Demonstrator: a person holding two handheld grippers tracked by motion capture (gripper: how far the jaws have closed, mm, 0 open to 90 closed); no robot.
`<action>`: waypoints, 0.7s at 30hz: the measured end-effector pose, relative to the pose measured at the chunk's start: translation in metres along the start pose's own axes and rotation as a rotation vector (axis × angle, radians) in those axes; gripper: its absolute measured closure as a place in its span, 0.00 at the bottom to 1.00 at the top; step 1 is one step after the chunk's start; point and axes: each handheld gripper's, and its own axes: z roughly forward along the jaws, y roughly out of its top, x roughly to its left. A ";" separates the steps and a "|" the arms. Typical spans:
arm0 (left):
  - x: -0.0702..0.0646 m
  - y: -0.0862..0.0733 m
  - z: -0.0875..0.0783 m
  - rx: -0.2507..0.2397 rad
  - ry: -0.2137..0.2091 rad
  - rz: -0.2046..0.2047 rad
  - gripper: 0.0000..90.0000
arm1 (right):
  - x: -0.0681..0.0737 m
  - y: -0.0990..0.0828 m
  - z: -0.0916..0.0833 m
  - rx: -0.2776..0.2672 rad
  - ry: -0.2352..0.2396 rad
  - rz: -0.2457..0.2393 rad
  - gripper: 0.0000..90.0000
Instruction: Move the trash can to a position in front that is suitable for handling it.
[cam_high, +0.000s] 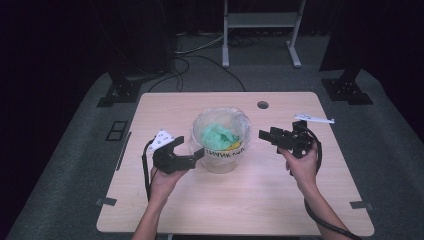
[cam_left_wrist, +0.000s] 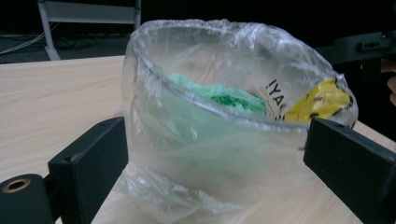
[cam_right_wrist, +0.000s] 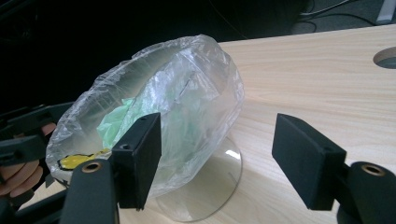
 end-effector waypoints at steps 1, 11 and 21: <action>0.001 0.002 0.001 0.000 0.004 0.001 0.06 | 0.000 0.000 0.000 0.001 0.003 0.000 0.36; 0.013 0.022 0.013 0.031 0.025 -0.061 0.16 | 0.003 0.002 -0.001 -0.009 0.010 -0.022 0.36; 0.023 0.029 0.025 0.076 0.050 -0.059 0.44 | 0.007 0.003 0.001 -0.008 0.011 -0.034 0.36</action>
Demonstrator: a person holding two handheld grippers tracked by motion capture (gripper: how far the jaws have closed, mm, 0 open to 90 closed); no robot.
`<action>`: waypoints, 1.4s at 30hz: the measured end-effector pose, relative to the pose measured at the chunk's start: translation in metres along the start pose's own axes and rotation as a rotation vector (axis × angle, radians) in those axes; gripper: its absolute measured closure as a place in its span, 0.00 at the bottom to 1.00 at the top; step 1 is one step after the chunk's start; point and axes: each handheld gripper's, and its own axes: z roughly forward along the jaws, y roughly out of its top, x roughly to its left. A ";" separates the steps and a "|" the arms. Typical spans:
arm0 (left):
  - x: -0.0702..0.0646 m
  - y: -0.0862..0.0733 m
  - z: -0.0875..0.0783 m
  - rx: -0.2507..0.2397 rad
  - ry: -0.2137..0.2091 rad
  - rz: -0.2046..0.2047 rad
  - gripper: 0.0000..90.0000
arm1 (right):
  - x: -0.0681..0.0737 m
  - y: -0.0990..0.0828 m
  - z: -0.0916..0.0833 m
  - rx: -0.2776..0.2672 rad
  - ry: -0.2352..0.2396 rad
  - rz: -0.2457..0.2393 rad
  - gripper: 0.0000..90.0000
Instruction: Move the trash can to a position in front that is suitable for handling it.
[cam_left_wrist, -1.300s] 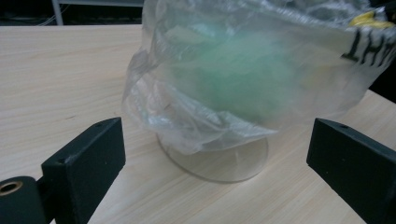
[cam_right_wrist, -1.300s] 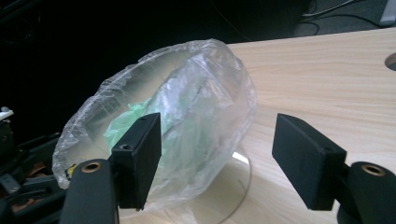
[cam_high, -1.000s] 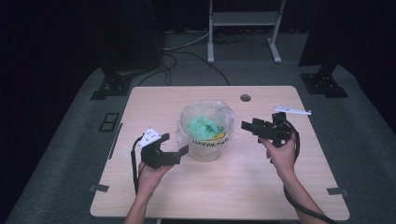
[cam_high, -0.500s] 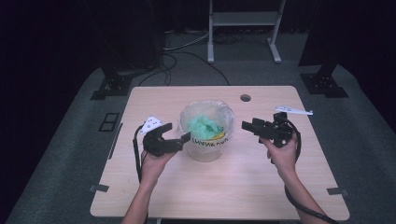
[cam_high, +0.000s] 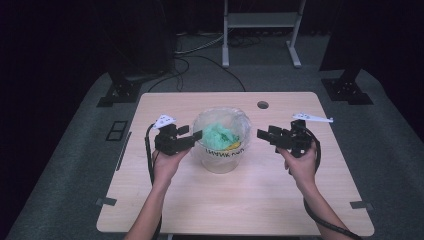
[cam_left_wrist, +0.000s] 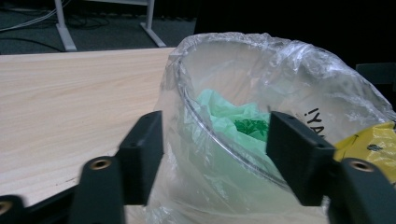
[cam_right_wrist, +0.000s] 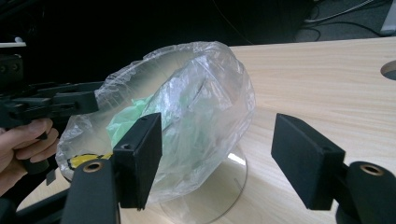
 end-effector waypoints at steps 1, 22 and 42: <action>0.000 0.001 0.000 -0.002 0.006 0.009 0.48 | 0.000 0.000 0.000 -0.002 0.001 0.001 0.37; -0.012 0.014 -0.005 -0.052 0.089 0.154 0.97 | 0.008 0.011 0.016 0.011 -0.017 -0.008 0.38; -0.015 0.018 -0.014 -0.100 0.015 0.129 0.99 | 0.035 0.030 0.061 0.115 -0.128 -0.085 0.64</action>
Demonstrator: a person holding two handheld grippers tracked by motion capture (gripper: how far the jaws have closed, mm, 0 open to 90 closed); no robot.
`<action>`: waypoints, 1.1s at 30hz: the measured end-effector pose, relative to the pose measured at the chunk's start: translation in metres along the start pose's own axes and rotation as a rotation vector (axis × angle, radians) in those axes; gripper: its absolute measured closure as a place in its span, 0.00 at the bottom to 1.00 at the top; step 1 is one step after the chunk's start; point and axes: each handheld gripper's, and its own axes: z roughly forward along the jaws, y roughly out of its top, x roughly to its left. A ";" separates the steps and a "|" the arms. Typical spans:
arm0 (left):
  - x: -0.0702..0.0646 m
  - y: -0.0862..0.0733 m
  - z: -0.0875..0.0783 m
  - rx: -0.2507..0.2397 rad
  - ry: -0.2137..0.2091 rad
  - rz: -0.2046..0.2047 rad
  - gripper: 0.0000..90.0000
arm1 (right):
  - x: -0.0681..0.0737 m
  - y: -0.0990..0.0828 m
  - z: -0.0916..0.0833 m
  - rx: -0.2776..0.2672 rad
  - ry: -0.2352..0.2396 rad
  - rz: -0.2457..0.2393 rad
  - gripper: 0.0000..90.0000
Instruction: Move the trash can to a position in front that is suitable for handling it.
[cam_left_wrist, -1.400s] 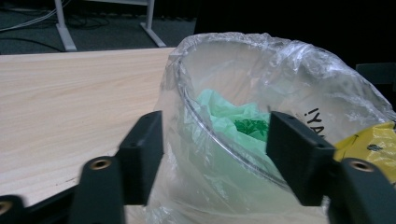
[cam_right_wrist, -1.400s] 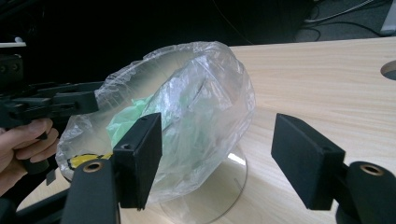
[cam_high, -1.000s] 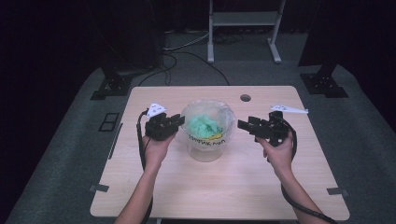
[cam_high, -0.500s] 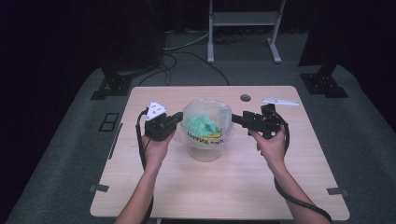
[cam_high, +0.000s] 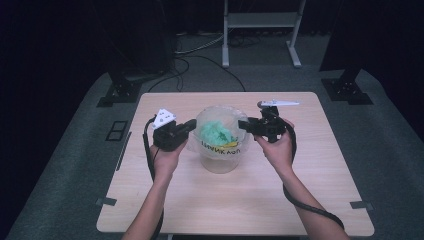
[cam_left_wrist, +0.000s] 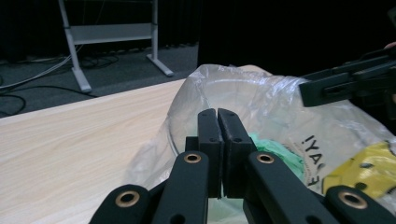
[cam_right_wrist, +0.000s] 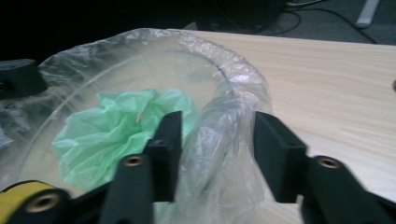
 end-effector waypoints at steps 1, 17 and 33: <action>0.000 0.000 0.000 -0.002 -0.004 -0.003 0.99 | 0.001 0.001 0.000 -0.002 -0.006 -0.001 0.71; -0.019 0.018 0.010 -0.033 -0.079 0.019 0.99 | 0.027 0.025 -0.010 0.022 0.082 -0.055 0.91; -0.046 0.008 0.030 0.028 -0.141 0.087 0.99 | 0.034 0.034 0.013 0.058 0.256 0.079 0.90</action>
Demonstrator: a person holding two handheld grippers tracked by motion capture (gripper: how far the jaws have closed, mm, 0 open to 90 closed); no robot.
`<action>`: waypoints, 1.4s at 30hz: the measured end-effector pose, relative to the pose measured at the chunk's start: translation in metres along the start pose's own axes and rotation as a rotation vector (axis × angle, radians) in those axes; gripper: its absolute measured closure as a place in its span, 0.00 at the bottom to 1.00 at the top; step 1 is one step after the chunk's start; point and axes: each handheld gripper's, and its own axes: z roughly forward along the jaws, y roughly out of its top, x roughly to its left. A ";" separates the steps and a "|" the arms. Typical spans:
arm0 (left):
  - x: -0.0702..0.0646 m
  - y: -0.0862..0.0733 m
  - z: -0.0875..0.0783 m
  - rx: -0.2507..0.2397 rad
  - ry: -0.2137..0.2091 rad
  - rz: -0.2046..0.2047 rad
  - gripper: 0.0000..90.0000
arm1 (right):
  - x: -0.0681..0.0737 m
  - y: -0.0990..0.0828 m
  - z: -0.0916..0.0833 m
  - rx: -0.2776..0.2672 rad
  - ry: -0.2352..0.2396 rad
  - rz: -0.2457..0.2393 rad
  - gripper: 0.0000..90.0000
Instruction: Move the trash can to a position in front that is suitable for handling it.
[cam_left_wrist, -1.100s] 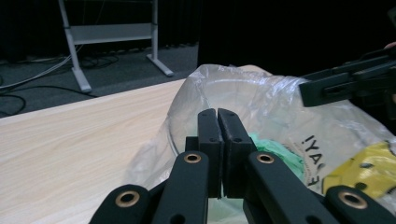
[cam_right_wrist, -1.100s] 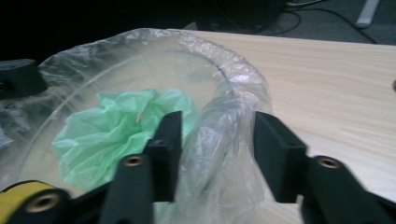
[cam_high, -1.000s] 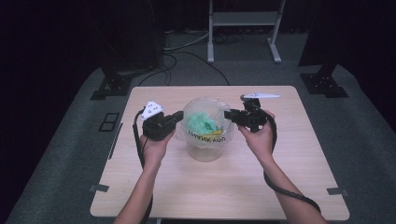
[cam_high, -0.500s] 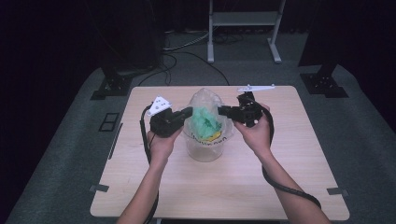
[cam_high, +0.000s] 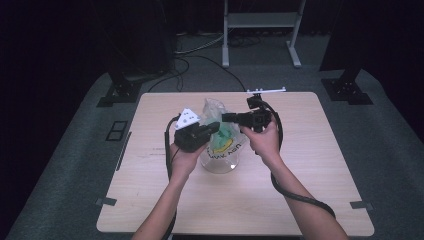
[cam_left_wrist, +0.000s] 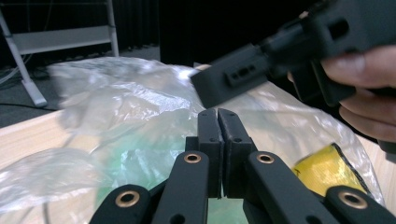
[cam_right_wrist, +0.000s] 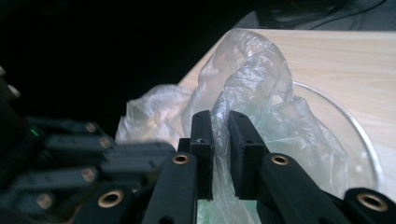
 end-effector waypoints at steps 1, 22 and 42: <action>-0.001 -0.001 0.001 0.004 -0.001 0.004 0.99 | -0.002 0.000 0.001 -0.003 0.018 0.022 0.90; -0.007 -0.002 0.004 0.024 -0.011 0.031 0.99 | -0.002 0.003 0.022 0.069 0.086 0.064 0.78; 0.012 0.000 -0.032 -0.048 -0.001 -0.065 0.63 | -0.016 -0.008 0.015 0.066 0.047 0.079 0.98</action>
